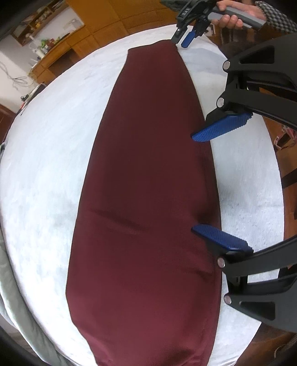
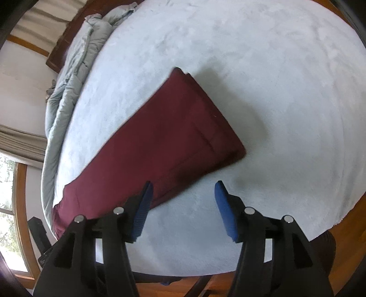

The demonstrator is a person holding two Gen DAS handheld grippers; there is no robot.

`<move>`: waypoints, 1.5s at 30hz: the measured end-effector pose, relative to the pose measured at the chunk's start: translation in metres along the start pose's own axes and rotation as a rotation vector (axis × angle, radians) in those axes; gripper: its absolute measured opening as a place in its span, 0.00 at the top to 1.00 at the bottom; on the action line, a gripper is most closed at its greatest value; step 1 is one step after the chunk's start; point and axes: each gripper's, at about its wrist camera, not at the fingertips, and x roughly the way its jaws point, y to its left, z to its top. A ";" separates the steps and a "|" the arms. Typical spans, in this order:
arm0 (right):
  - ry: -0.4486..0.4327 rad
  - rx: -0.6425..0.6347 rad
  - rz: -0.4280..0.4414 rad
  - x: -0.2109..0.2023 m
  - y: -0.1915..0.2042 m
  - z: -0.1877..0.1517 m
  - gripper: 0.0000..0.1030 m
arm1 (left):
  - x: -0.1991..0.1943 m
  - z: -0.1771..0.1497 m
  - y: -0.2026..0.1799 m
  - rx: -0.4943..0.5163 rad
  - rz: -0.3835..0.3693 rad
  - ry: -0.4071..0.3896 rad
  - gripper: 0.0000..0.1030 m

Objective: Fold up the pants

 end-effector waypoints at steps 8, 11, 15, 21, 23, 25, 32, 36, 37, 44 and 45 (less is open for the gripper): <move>0.011 0.035 0.016 0.018 -0.009 -0.004 0.42 | 0.003 -0.002 -0.002 0.002 0.007 0.005 0.18; -0.014 0.052 0.053 0.025 -0.008 0.002 0.41 | 0.003 -0.003 0.001 -0.003 0.001 0.006 0.18; -0.033 0.093 0.110 0.035 -0.008 0.014 0.41 | 0.002 -0.006 0.007 -0.005 -0.002 0.008 0.18; -0.063 0.101 0.207 0.037 -0.002 0.028 0.75 | -0.005 -0.011 0.022 -0.012 -0.009 0.008 0.18; -0.064 0.109 0.242 0.036 -0.001 0.032 0.80 | -0.006 -0.011 0.022 -0.014 -0.009 0.008 0.18; -0.068 0.086 0.238 0.031 0.003 0.035 0.84 | -0.005 -0.011 0.023 -0.012 -0.004 0.009 0.18; -0.146 0.069 0.286 -0.009 0.008 0.044 0.87 | -0.013 -0.009 0.025 -0.025 0.007 -0.015 0.18; -0.183 0.047 0.291 -0.033 0.008 0.051 0.88 | -0.022 -0.008 0.026 -0.024 0.014 -0.053 0.18; -0.194 0.044 0.284 -0.037 0.007 0.052 0.88 | -0.024 -0.008 0.026 -0.025 0.013 -0.057 0.18; -0.257 0.151 0.167 -0.060 -0.046 0.060 0.88 | -0.019 -0.013 0.035 -0.049 0.021 -0.056 0.17; -0.238 0.165 0.150 -0.054 -0.052 0.059 0.88 | -0.016 -0.014 0.035 -0.052 0.025 -0.051 0.17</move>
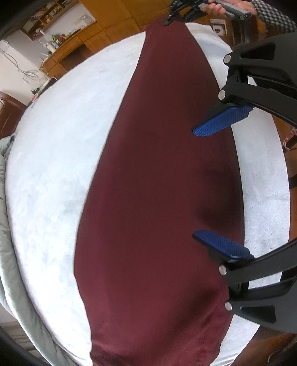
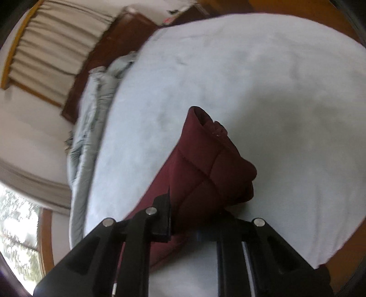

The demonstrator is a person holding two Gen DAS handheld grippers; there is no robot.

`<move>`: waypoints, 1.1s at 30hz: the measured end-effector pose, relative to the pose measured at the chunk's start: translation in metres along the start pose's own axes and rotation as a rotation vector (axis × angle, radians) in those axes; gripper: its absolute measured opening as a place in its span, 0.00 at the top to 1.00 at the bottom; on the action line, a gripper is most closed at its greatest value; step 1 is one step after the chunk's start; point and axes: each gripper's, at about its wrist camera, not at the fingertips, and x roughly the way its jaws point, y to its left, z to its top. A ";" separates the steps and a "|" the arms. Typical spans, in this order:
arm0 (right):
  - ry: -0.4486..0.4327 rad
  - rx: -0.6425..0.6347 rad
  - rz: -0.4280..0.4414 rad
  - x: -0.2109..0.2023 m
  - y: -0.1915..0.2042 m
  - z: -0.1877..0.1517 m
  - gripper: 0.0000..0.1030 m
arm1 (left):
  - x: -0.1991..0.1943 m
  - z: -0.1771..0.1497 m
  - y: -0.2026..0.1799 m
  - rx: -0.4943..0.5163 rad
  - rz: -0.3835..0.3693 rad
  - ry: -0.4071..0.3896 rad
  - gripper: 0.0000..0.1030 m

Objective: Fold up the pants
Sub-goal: 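Grasp the trouser end with the right tool and lift it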

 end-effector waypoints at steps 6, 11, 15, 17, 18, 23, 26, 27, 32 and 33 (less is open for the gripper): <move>0.105 0.046 -0.155 0.042 -0.034 -0.021 0.86 | 0.017 -0.009 -0.001 0.043 0.020 0.022 0.13; 0.088 0.020 -0.169 0.031 -0.014 -0.016 0.86 | 0.009 -0.007 0.004 0.017 -0.007 0.022 0.13; 0.044 -0.091 -0.186 0.016 0.033 -0.019 0.85 | -0.004 -0.008 0.015 -0.039 -0.037 0.013 0.13; 0.024 -0.168 -0.183 0.010 0.061 -0.025 0.84 | -0.013 -0.008 0.019 -0.046 -0.046 -0.004 0.13; 0.017 -0.198 -0.176 0.009 0.074 -0.026 0.83 | -0.018 -0.009 0.022 -0.046 -0.047 -0.014 0.13; 0.014 -0.344 -0.116 0.012 0.144 -0.048 0.82 | -0.037 -0.014 0.043 -0.083 -0.044 -0.050 0.13; 0.035 -0.391 -0.072 0.021 0.180 -0.064 0.82 | -0.042 -0.021 0.057 -0.124 -0.042 -0.059 0.13; 0.044 -0.408 -0.058 0.023 0.190 -0.070 0.82 | -0.043 -0.024 0.064 -0.134 -0.041 -0.061 0.13; 0.098 -0.485 -0.023 0.044 0.235 -0.097 0.82 | -0.048 -0.030 0.086 -0.193 -0.038 -0.073 0.13; 0.107 -0.499 -0.018 0.048 0.244 -0.104 0.82 | -0.050 -0.038 0.090 -0.201 -0.039 -0.075 0.13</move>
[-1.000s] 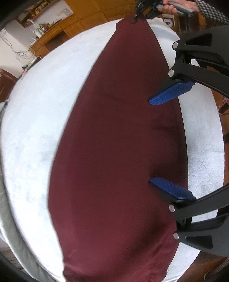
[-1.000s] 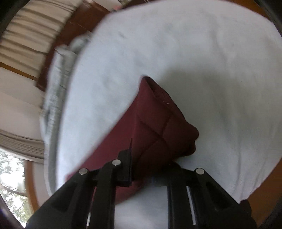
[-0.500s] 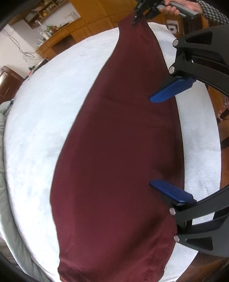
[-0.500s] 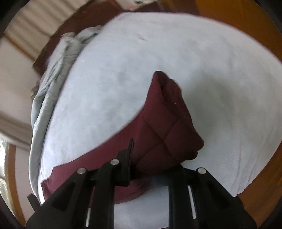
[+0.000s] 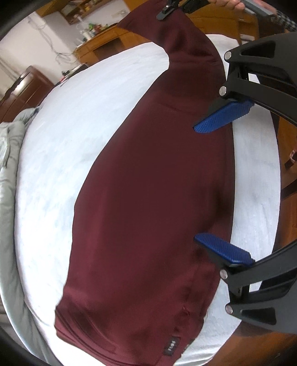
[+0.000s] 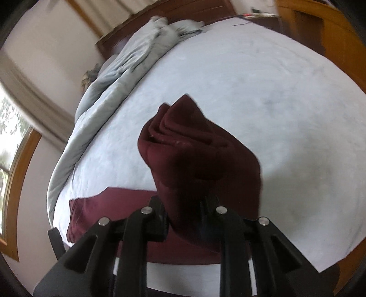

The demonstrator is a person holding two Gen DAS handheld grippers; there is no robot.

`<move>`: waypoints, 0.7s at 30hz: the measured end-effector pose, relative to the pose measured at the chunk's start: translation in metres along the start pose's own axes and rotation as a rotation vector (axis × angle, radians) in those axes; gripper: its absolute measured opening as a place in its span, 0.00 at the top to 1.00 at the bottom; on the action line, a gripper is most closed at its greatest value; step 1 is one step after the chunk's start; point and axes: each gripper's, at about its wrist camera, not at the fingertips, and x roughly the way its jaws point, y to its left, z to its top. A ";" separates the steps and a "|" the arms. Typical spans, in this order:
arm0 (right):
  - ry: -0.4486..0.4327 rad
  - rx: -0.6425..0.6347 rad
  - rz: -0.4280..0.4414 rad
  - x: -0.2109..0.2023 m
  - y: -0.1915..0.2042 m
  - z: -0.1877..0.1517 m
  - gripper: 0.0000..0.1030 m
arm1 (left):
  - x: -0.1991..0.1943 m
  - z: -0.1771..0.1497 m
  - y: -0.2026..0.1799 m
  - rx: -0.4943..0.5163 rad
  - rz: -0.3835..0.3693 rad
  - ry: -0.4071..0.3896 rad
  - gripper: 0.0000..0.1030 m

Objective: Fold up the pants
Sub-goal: 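Grasp the trouser end with the right tool and lift it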

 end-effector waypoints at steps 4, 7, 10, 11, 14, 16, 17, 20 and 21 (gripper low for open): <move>0.042 -0.059 0.018 0.018 0.037 -0.010 0.82 | -0.002 0.001 0.005 -0.022 -0.001 -0.009 0.13; 0.071 -0.101 0.021 0.029 0.058 -0.020 0.82 | -0.007 -0.002 0.017 -0.043 -0.002 -0.015 0.13; 0.106 -0.128 0.036 0.044 0.076 -0.029 0.82 | -0.014 -0.007 0.032 -0.063 -0.003 -0.020 0.13; 0.118 -0.143 0.038 0.049 0.084 -0.033 0.82 | -0.016 -0.006 0.035 -0.069 -0.002 -0.022 0.13; 0.137 -0.183 0.034 0.064 0.103 -0.042 0.82 | -0.023 -0.009 0.052 -0.085 0.000 -0.024 0.13; 0.152 -0.207 0.020 0.071 0.109 -0.049 0.82 | -0.022 -0.004 0.052 -0.095 0.000 -0.023 0.13; 0.161 -0.216 0.016 0.076 0.111 -0.051 0.82 | -0.024 -0.004 0.054 -0.099 0.002 -0.025 0.13; 0.197 -0.238 0.008 0.091 0.115 -0.063 0.82 | -0.026 -0.002 0.056 -0.108 0.003 -0.030 0.13; 0.209 -0.246 0.005 0.096 0.116 -0.066 0.82 | -0.027 -0.001 0.055 -0.110 0.002 -0.032 0.13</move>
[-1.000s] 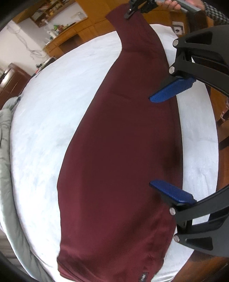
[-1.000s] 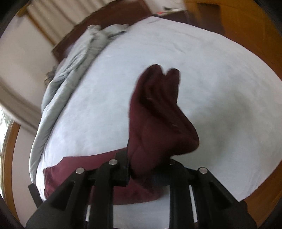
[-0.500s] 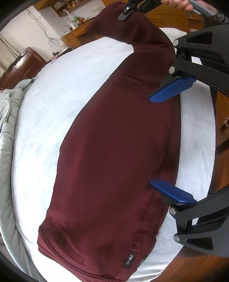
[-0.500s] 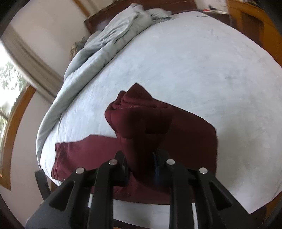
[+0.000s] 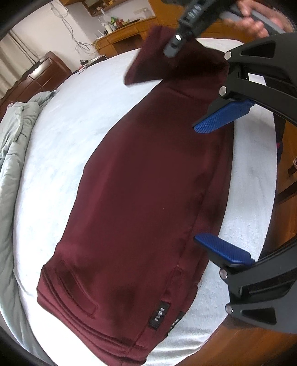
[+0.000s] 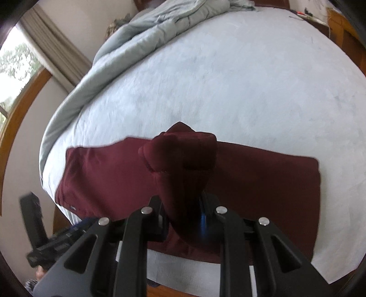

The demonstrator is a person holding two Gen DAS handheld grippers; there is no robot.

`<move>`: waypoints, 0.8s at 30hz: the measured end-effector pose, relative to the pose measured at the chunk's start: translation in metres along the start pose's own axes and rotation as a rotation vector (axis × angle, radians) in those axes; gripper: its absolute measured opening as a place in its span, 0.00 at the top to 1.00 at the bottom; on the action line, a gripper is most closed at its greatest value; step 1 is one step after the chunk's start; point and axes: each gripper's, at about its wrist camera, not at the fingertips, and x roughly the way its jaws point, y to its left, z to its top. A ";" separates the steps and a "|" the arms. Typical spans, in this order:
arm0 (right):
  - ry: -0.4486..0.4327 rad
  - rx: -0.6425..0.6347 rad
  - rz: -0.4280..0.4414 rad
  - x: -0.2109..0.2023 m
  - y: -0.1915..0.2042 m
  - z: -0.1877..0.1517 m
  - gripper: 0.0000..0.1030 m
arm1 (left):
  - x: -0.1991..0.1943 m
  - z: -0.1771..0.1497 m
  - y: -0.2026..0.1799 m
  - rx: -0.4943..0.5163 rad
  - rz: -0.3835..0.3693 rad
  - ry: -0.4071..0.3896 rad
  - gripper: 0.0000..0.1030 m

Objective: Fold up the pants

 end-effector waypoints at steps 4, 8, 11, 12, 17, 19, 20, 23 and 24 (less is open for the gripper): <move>0.035 -0.035 0.000 0.022 0.010 -0.013 0.82 | -0.004 0.002 -0.004 0.006 -0.007 -0.006 0.13; 0.073 -0.090 -0.003 0.043 0.023 -0.023 0.80 | -0.006 0.002 -0.010 0.014 -0.014 -0.008 0.13; 0.106 -0.120 -0.008 0.052 0.025 -0.029 0.69 | -0.002 0.003 -0.015 0.021 -0.013 0.006 0.13; 0.120 -0.118 0.014 0.053 0.024 -0.031 0.64 | 0.000 0.003 -0.016 0.023 -0.013 0.012 0.13; 0.164 -0.099 0.161 0.044 0.018 -0.040 0.42 | 0.007 0.006 -0.024 0.005 -0.060 0.051 0.13; 0.185 -0.077 0.239 0.036 0.011 -0.043 0.41 | 0.010 0.008 -0.027 -0.014 -0.098 0.074 0.13; 0.192 -0.043 0.307 0.028 0.003 -0.044 0.39 | 0.012 0.009 -0.029 -0.021 -0.113 0.085 0.13; 0.193 0.056 0.439 0.004 -0.025 -0.050 0.39 | 0.017 0.011 -0.043 -0.024 -0.160 0.115 0.13; 0.173 0.068 0.438 -0.005 -0.033 -0.051 0.39 | 0.019 0.011 -0.049 -0.019 -0.177 0.127 0.13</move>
